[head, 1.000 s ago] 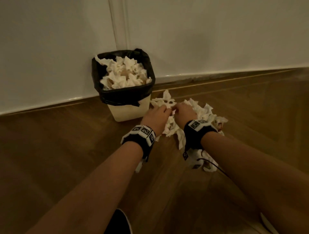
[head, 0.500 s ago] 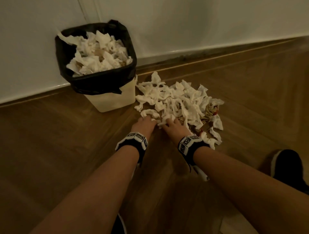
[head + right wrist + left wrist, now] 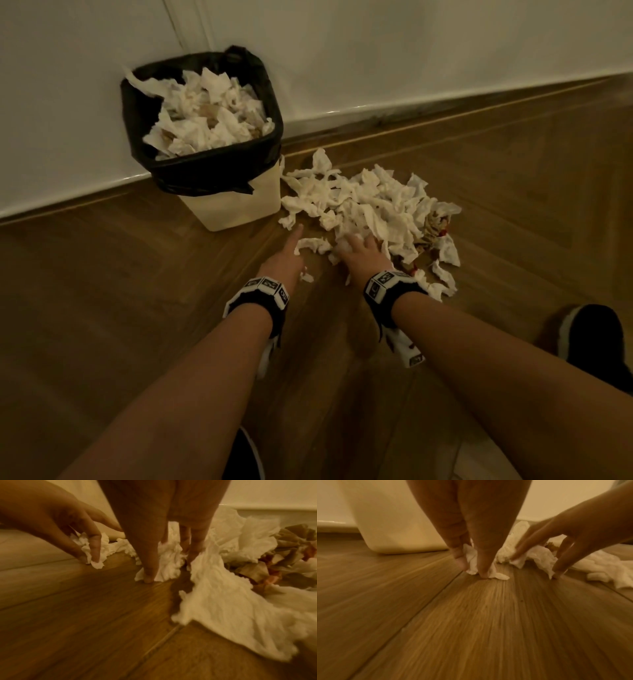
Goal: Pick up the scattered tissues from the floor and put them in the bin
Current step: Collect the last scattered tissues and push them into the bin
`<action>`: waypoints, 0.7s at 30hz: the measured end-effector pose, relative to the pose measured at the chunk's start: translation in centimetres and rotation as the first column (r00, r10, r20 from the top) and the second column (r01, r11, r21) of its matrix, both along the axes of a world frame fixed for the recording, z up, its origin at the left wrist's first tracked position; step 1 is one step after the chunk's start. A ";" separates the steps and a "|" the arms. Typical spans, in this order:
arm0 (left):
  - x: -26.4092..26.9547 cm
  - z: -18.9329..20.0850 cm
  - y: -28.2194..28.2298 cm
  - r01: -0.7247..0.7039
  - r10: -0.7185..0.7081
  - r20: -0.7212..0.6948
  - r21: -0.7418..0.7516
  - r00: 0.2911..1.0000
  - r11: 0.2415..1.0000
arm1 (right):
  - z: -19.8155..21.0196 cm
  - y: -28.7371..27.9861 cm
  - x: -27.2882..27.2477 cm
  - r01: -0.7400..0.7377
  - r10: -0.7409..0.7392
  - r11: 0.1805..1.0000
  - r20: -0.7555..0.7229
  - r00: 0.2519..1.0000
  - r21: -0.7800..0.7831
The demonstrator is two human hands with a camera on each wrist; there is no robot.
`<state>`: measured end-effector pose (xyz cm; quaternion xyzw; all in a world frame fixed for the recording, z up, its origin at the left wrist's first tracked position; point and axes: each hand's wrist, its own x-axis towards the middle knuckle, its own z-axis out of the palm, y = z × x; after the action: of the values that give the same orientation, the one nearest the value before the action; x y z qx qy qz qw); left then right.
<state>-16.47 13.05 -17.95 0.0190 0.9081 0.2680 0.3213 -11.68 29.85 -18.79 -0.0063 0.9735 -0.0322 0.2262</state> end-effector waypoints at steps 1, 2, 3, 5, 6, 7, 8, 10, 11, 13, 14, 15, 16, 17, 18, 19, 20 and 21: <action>-0.3 0.2 0.1 0.083 -0.083 0.013 -0.037 0.996 0.996 | -0.1 -0.2 -0.1 -0.003 0.003 1.000 0.025 1.000 -0.012; -0.5 0.4 0.1 0.211 -0.211 0.012 -0.096 0.977 0.973 | -0.2 -0.4 -0.1 0.002 -0.001 1.000 0.035 0.999 -0.027; -0.5 0.6 0.1 0.322 -0.327 0.000 -0.177 0.945 0.930 | -0.2 -0.7 0.0 0.005 -0.004 0.999 0.038 0.999 -0.038; -0.4 0.6 0.2 0.447 -0.486 -0.036 -0.340 0.873 0.828 | -0.5 -1.0 0.4 -0.005 0.008 0.998 0.044 0.999 -0.057; -0.4 0.4 0.2 0.476 -0.529 -0.038 -0.388 0.848 0.790 | -0.7 -1.1 0.5 -0.008 0.011 0.998 0.053 0.999 -0.066; -0.3 0.2 0.3 0.495 -0.560 -0.042 -0.414 0.828 0.764 | -0.7 -1.2 0.6 -0.006 0.010 0.998 0.055 0.998 -0.069; -0.1 0.1 0.2 0.502 -0.573 -0.054 -0.420 0.817 0.756 | -0.6 -1.2 0.7 0.006 -0.002 0.997 0.047 0.999 -0.073; 0.2 -0.4 -0.2 0.484 -0.551 -0.099 -0.366 0.829 0.795 | -0.3 -1.1 0.7 0.080 -0.080 0.991 0.000 0.997 -0.108; 0.4 -0.5 -0.5 0.461 -0.521 -0.129 -0.322 0.844 0.827 | 0.0 -1.0 0.8 0.153 -0.160 0.976 -0.031 0.987 -0.152; 0.7 -0.8 -1.2 0.425 -0.470 -0.164 -0.248 0.867 0.871 | 0.9 -0.8 0.8 0.333 -0.369 0.898 -0.078 0.926 -0.286; 0.9 -0.7 -1.5 0.425 -0.464 -0.171 -0.224 0.869 0.877 | 1.4 -0.6 0.7 0.411 -0.468 0.835 -0.077 0.881 -0.367; 0.9 -0.6 -1.7 0.427 -0.464 -0.172 -0.213 0.869 0.879 | 1.9 -0.4 0.6 0.475 -0.558 0.749 -0.054 0.828 -0.461; 0.9 -0.3 -1.9 0.427 -0.466 -0.171 -0.220 0.868 0.877 | 2.3 -0.2 0.6 0.523 -0.637 0.644 -0.013 0.771 -0.558; 0.9 0.1 -2.1 0.425 -0.470 -0.173 -0.243 0.866 0.872 | 2.8 0.0 0.6 0.551 -0.696 0.538 0.033 0.717 -0.637; 0.9 0.5 -2.2 0.423 -0.477 -0.177 -0.269 0.861 0.865 | 3.4 0.2 0.6 0.562 -0.739 0.451 0.063 0.671 -0.693; 0.9 1.0 -2.2 0.420 -0.479 -0.184 -0.286 0.858 0.862 | 4.0 0.3 0.6 0.566 -0.769 0.386 0.085 0.634 -0.729; 1.0 1.5 -2.3 0.413 -0.475 -0.188 -0.289 0.860 0.863 | 4.6 0.4 0.7 0.571 -0.792 0.322 0.116 0.600 -0.755; 1.1 2.1 -2.2 0.407 -0.468 -0.194 -0.285 0.862 0.868 | 5.2 0.6 0.7 0.583 -0.802 0.260 0.164 0.574 -0.770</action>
<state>-15.42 10.83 -15.86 0.2222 0.9386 0.0737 0.2536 -10.93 30.44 -13.63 0.3269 0.7811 -0.5310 0.0323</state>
